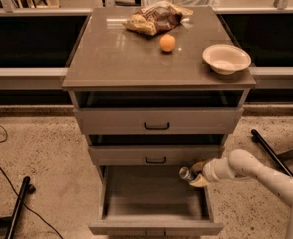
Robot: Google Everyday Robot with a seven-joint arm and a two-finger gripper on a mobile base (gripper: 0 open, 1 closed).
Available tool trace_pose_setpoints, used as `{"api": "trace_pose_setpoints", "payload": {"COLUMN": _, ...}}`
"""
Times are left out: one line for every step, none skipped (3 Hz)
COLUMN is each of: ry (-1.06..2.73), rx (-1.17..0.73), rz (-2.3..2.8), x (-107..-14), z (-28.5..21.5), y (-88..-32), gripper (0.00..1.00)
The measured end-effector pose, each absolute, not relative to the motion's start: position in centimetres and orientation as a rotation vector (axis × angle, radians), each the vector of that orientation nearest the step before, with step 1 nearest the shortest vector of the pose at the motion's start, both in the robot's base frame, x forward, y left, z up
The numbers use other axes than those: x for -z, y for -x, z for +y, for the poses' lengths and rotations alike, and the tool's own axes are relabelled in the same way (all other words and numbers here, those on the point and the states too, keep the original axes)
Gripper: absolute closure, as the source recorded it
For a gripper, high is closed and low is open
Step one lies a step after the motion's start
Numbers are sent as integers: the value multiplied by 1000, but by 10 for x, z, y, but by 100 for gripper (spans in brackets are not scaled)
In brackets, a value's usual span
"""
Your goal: Place redbull can into bottom drawer
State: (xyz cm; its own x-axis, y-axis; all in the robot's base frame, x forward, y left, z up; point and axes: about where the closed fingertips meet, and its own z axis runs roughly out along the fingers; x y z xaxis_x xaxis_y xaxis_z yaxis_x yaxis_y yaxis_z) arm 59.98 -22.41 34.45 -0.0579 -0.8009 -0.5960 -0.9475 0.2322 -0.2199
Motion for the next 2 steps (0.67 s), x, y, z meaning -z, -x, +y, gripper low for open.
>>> {"api": "trace_pose_setpoints", "payload": {"ry": 1694, "rx": -501, "rz": 1858, "x": -281, "z": -207, "y": -583, "gripper": 98}}
{"api": "trace_pose_setpoints", "payload": {"ry": 1644, "rx": -620, "rz": 1849, "x": -247, "z": -196, "y": -575, "gripper": 77}}
